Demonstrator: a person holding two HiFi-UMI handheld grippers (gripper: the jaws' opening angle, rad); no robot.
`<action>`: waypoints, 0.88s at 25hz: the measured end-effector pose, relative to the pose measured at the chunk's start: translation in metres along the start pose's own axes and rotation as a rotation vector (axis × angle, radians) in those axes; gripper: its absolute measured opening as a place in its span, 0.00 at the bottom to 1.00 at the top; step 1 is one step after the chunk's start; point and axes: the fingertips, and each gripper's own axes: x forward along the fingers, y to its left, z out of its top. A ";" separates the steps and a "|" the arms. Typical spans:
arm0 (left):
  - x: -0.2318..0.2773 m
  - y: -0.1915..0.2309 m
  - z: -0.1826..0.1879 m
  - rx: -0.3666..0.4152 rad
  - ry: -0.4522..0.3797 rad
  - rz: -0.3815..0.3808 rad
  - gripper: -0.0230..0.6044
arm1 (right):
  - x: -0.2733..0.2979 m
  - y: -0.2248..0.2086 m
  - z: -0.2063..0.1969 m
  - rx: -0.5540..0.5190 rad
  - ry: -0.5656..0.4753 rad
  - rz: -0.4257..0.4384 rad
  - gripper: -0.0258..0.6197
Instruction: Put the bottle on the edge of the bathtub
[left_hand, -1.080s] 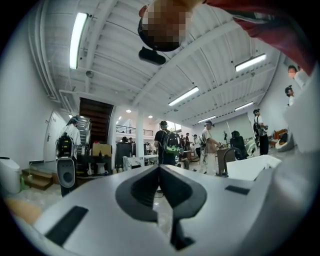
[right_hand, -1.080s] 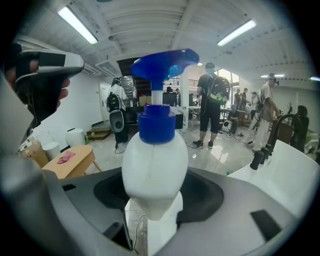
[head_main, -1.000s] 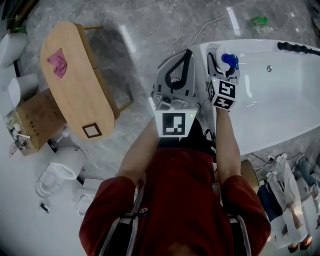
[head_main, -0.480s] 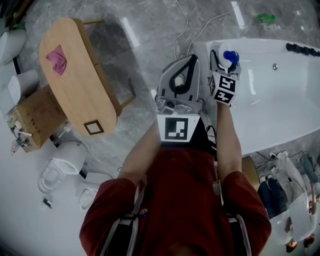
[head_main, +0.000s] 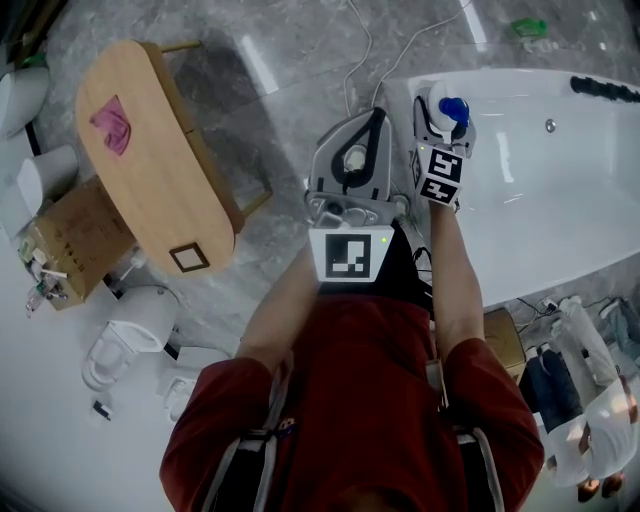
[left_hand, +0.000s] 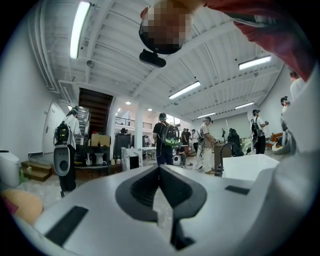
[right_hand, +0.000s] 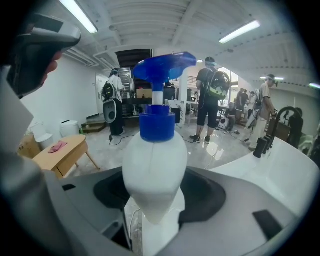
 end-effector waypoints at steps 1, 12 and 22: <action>0.000 -0.001 0.000 0.001 0.001 -0.003 0.06 | 0.000 0.000 0.000 0.005 -0.002 0.003 0.47; -0.004 -0.011 0.007 0.008 -0.005 -0.010 0.06 | -0.006 -0.001 0.001 0.009 0.004 0.030 0.58; -0.008 -0.025 0.032 0.015 -0.036 -0.007 0.06 | -0.038 0.003 0.012 -0.027 -0.024 0.065 0.60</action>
